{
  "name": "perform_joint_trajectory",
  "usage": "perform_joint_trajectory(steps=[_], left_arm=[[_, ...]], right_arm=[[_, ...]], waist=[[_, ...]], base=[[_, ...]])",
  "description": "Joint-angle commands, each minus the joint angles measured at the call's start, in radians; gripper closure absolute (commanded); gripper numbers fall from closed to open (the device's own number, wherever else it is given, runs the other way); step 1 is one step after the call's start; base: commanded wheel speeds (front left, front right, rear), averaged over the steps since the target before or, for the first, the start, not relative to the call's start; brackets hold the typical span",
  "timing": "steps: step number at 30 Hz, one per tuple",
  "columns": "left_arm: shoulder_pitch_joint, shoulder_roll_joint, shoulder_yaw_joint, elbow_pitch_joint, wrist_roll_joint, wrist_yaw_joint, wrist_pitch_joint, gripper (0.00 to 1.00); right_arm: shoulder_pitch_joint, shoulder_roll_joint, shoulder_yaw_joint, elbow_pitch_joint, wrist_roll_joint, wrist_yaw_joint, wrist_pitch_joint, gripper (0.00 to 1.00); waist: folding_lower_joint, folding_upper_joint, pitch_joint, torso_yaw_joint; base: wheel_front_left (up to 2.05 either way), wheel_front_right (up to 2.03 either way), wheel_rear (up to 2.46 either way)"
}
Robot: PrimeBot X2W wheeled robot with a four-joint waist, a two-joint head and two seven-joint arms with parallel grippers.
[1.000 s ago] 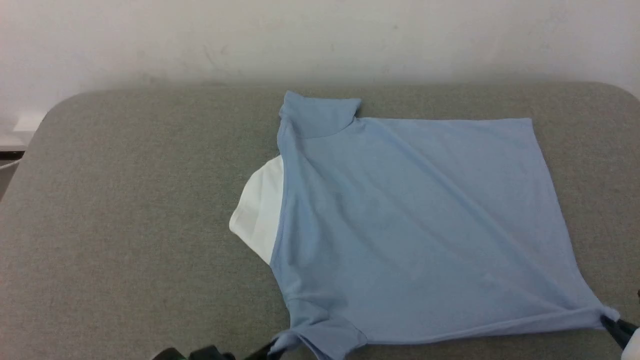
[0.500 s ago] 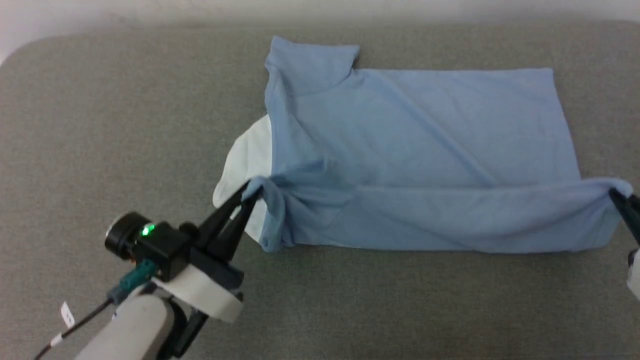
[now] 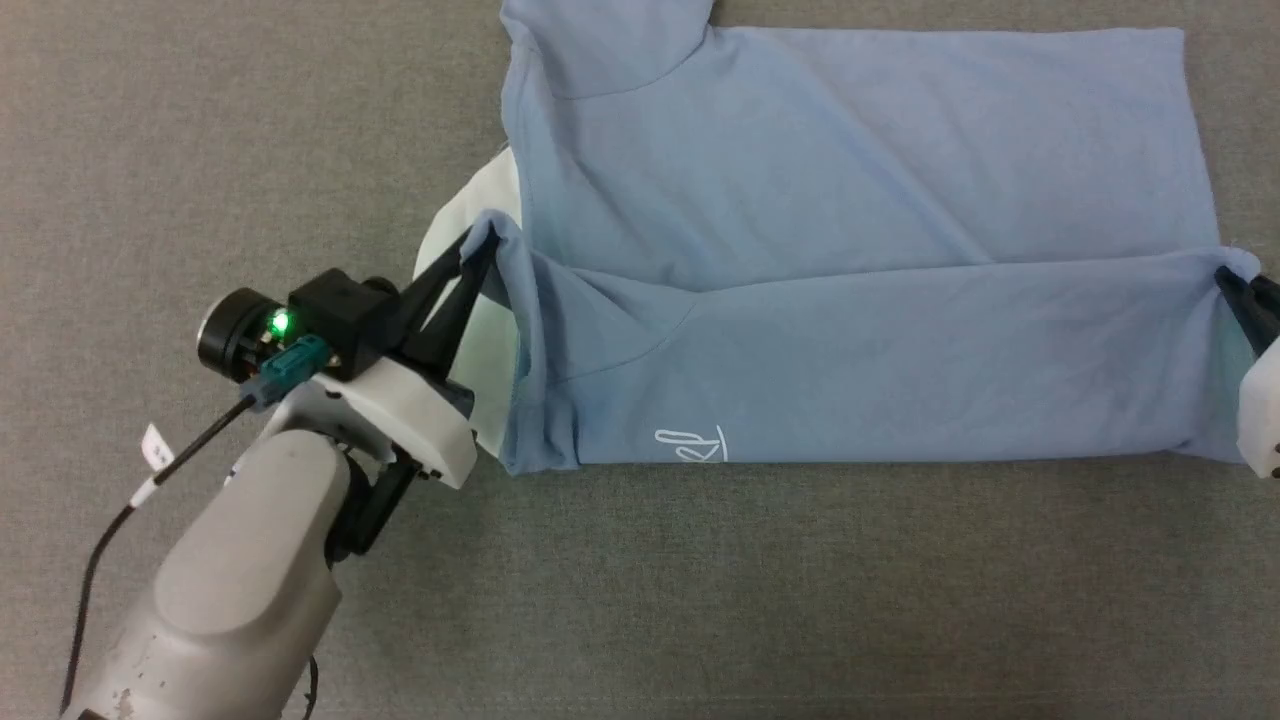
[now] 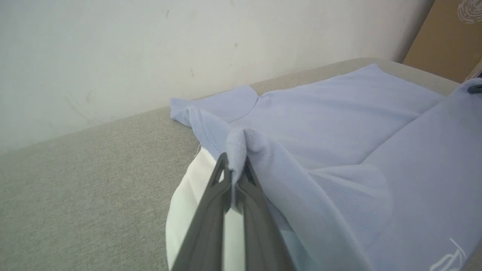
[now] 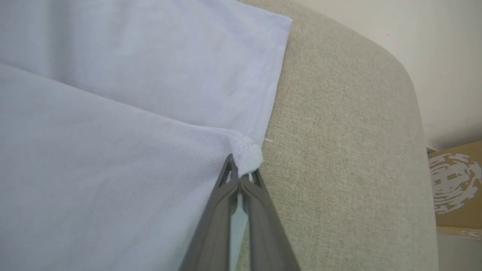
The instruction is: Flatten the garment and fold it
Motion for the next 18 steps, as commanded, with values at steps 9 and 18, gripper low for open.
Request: perform_joint_trajectory(steps=[9,18], left_arm=[[-0.028,-0.076,-0.016,0.222,-0.036,-0.015,-0.023,0.0],[0.048,-0.128,0.042,0.256,-0.072,0.01,-0.054,0.0]], right_arm=[[-0.088,0.044,0.094,0.186,-0.014,-0.002,-0.079,0.0],[-0.068,0.091,0.057,0.28,-0.057,-0.002,-0.152,0.0]], waist=[[-0.0003,0.0,-0.021,0.013],[-0.0003,0.0,-0.163,0.021]], base=[[0.0,0.0,0.0],[0.0,0.0,0.0]])
